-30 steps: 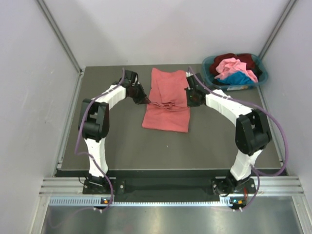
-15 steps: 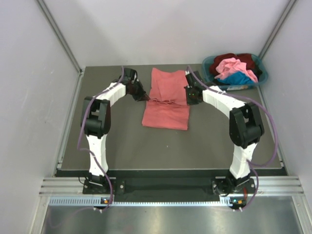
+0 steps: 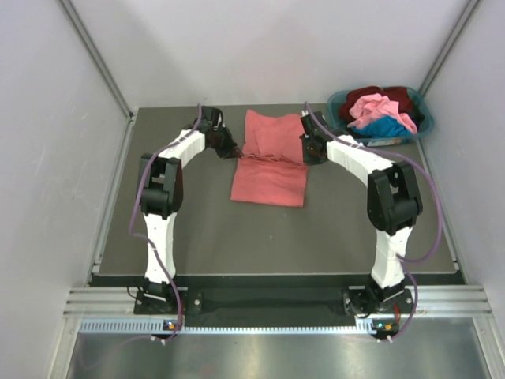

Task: Fold and stack the t-shirts
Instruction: Fold the tshirt

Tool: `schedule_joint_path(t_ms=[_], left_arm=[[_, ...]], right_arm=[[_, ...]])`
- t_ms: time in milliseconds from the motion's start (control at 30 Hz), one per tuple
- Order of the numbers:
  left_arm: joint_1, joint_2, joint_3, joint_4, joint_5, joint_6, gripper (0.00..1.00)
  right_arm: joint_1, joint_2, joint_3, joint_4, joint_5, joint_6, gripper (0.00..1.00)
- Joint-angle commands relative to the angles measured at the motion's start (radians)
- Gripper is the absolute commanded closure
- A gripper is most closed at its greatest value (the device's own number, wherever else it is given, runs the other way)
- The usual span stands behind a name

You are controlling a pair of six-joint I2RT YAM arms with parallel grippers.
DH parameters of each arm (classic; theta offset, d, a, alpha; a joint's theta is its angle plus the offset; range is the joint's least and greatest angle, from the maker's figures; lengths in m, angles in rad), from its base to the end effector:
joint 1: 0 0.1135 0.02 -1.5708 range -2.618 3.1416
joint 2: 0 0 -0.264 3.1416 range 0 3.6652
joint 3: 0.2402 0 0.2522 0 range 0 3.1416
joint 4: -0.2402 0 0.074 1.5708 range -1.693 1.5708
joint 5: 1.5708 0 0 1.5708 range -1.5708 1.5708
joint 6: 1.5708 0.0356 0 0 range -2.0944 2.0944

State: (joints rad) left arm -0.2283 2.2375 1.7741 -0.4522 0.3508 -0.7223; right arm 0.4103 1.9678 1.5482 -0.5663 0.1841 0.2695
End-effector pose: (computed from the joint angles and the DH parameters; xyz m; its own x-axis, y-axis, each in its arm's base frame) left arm 0.4791 -0.1239 0.1800 -0.8548 -0.4388 -0.2770 -0.1981 0.7694 -0.6073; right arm 0.3973 0.1657 0.2211 -0.8167 -0.0698 -0.5728 -0.0851 0.9964 -0.0001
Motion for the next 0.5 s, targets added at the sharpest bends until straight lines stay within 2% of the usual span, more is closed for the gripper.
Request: schedule_joint_path(t_ms=[0, 33, 200, 233, 367, 467], left_arm=[[0.021, 0.005, 0.067, 0.007, -0.006, 0.026, 0.95], [0.023, 0.002, 0.076, 0.001, -0.009, 0.027, 0.84], [0.032, -0.078, 0.097, -0.092, -0.091, 0.086, 0.65], [0.032, -0.096, 0.096, -0.109, -0.126, 0.119, 0.56], [0.027, -0.188, 0.044, -0.198, -0.135, 0.191, 0.53], [0.021, -0.263, -0.102, -0.194, -0.079, 0.202, 0.53]], right_arm=[[-0.018, 0.016, 0.075, 0.017, 0.037, -0.027, 0.80], [-0.019, 0.014, 0.084, 0.011, 0.037, -0.030, 0.73], [-0.021, -0.072, 0.053, -0.014, 0.041, -0.016, 0.60], [-0.019, -0.089, 0.041, -0.018, 0.034, -0.004, 0.59], [-0.019, -0.191, -0.071, -0.030, -0.082, 0.022, 0.58], [-0.018, -0.256, -0.189, 0.012, -0.214, 0.036, 0.60]])
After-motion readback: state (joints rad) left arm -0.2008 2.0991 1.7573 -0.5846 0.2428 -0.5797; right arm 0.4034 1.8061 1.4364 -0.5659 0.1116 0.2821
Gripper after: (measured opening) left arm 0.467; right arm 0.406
